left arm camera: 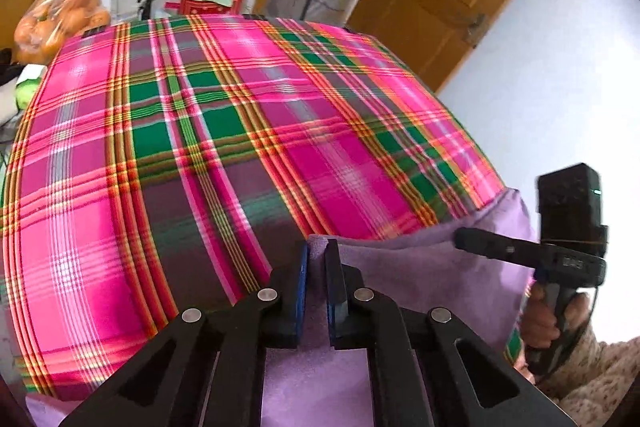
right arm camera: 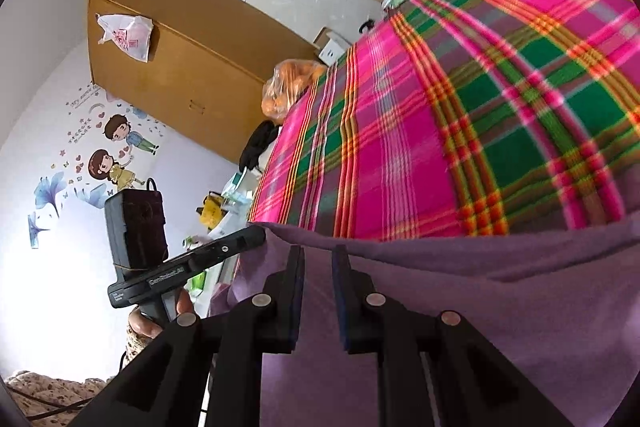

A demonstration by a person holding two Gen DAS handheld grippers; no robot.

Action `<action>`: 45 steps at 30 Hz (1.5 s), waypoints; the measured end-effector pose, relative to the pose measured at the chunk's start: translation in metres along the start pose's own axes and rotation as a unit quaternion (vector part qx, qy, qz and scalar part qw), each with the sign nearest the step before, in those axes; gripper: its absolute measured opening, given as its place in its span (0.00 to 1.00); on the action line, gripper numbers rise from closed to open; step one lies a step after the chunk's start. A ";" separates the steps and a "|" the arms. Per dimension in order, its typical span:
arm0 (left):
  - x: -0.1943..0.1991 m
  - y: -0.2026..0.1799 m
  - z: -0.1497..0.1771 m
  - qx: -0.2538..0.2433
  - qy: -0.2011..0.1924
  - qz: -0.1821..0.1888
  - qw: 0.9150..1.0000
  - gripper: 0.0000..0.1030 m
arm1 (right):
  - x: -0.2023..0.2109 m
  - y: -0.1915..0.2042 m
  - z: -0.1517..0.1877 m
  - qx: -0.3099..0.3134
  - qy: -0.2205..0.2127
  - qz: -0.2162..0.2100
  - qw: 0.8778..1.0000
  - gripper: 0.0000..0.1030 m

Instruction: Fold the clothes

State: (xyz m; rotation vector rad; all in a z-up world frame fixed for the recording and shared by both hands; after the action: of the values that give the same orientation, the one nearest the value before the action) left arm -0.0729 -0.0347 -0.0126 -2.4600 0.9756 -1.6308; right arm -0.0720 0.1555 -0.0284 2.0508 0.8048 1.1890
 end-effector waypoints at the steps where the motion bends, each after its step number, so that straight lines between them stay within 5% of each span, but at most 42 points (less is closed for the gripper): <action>1: -0.004 0.003 -0.002 0.006 0.001 -0.002 1.000 0.08 | 0.002 -0.002 -0.001 0.001 -0.003 0.005 1.000 0.15; 6: -0.028 0.020 -0.007 0.030 0.023 -0.021 0.999 0.08 | 0.010 -0.022 -0.007 0.019 -0.010 0.075 0.997 0.15; 9: -0.046 0.031 -0.005 0.053 0.043 -0.025 0.997 0.08 | 0.024 -0.034 -0.014 0.055 -0.022 0.154 0.986 0.15; 16: -0.052 0.041 -0.008 0.086 0.040 -0.010 0.995 0.07 | 0.035 -0.053 -0.013 0.115 0.008 0.249 0.962 0.21; 20: -0.053 0.040 -0.007 0.087 0.039 -0.011 0.995 0.07 | 0.030 -0.052 -0.005 0.155 0.040 0.239 0.958 0.29; 27: -0.054 0.041 -0.010 0.093 0.043 -0.011 0.995 0.07 | 0.016 -0.059 0.007 0.205 0.081 0.274 0.936 0.30; 30: -0.054 0.042 -0.009 0.096 0.043 -0.010 0.994 0.07 | 0.015 -0.056 0.006 0.222 0.077 0.277 0.932 0.05; 35: -0.053 0.042 -0.008 0.100 0.042 -0.008 0.994 0.07 | 0.026 -0.051 -0.007 0.216 0.029 0.283 0.934 0.02; 39: -0.053 0.042 -0.008 0.103 0.043 -0.007 0.994 0.07 | 0.021 -0.073 -0.008 0.194 0.045 0.315 0.928 0.00; 45: -0.053 0.042 -0.008 0.105 0.045 -0.007 0.993 0.08 | 0.032 -0.061 -0.009 0.192 0.029 0.296 0.935 0.05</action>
State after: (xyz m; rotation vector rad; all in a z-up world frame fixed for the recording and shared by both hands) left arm -0.1130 -0.0389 -0.0674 -2.2787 0.7525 -1.7615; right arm -0.0785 0.2194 -0.0550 2.7149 0.4720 1.5010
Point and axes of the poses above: each gripper's, at about its wrist camera, not at the fingertips, and x roughly against the way its jaws point, y to its left, z to its underside, the point moved 9 cm from there along -x, roughly the way its jaws point, and after that the axes turned 7 degrees about y, right-handed, at the moved point
